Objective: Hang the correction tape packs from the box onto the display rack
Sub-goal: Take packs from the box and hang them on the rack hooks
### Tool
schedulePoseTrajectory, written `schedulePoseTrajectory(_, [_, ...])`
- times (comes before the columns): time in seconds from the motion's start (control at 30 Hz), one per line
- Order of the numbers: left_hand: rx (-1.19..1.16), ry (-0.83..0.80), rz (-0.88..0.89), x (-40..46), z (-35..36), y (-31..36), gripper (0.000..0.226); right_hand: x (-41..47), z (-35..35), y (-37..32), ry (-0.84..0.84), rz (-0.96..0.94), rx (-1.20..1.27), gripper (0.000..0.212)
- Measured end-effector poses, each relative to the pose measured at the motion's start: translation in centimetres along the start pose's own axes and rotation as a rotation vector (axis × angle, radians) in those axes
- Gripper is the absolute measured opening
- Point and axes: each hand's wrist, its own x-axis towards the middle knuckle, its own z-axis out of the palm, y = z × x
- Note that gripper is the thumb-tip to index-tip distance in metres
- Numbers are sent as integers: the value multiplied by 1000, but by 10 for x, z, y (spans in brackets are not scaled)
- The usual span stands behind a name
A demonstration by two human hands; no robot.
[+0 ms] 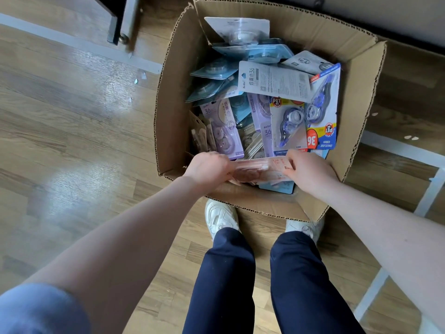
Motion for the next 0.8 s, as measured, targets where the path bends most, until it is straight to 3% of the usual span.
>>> schedulePoseTrajectory(0.17, [-24, 111, -43, -7, -14, -7, 19, -10, -17, -5, 93, -10, 43, 9])
schedulePoseTrajectory(0.37, [-69, 136, -111, -21, -46, -17, 12, -26, -53, -6, 154, -29, 38, 10])
schedulePoseTrajectory(0.53, [-97, 189, -151, -39, -82, -12, 28, -45, -92, -12, 216, -22, 23, 12])
schedulePoseTrajectory(0.8, [-71, 292, -137, -76, -166, 1, 21, -93, -171, -38, 307, -73, -125, 15])
